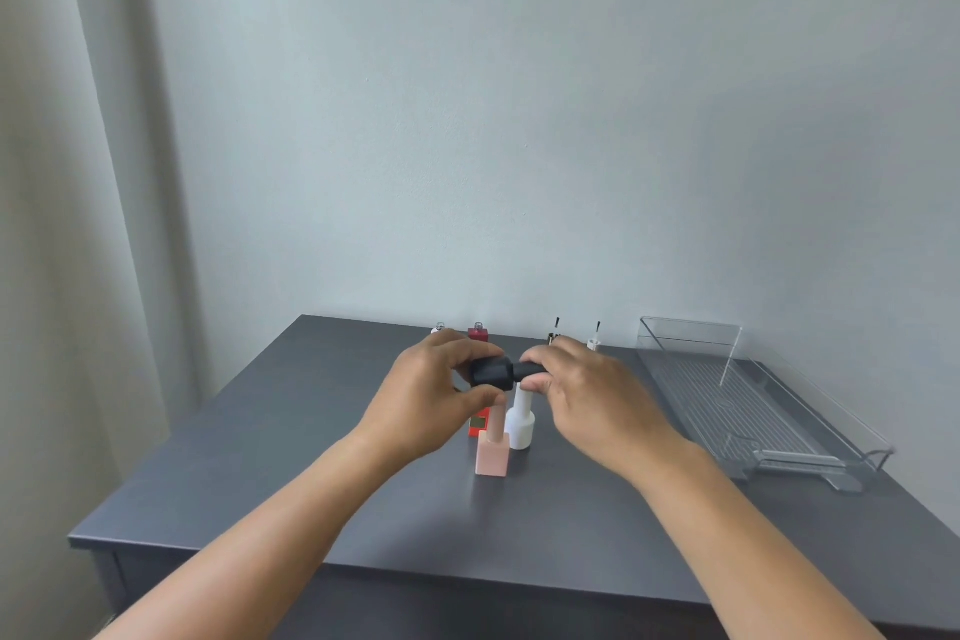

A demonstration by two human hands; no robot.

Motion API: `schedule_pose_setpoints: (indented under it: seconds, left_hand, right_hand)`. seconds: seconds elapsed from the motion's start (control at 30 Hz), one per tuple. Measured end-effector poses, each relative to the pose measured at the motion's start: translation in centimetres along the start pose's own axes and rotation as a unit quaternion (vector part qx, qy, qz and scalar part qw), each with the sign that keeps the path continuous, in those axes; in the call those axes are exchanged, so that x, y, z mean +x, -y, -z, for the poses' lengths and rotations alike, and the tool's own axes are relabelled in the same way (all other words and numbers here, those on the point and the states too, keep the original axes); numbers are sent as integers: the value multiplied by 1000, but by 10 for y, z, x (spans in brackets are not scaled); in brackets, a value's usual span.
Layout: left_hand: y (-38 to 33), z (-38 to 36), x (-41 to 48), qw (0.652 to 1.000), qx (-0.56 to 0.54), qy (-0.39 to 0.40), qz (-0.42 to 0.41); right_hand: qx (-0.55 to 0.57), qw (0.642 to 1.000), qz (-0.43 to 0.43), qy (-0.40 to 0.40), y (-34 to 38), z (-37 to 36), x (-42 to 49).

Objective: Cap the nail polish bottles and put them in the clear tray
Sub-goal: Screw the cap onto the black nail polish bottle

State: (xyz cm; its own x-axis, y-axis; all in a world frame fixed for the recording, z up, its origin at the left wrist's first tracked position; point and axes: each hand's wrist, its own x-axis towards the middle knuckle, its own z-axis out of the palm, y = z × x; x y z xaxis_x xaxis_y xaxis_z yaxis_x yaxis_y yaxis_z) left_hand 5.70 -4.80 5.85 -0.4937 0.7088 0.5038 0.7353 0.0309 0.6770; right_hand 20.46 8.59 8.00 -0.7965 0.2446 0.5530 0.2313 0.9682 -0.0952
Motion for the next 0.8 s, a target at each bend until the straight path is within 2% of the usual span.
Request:
schedule_pose_setpoints:
  seconds: [0.3,0.53,0.8]
  left_hand:
    - [2,-5,-6,998,35,-32,-29]
    - [8,-4,1,999,-16,-27,-7]
    - [18,3,1,997,-39,-24,56]
  right_hand:
    - [79,996,-32,11,1,0,3]
    - [135,988,-69,20,2,-5,8]
    - [292,950,-104,-41,1,-1,11]
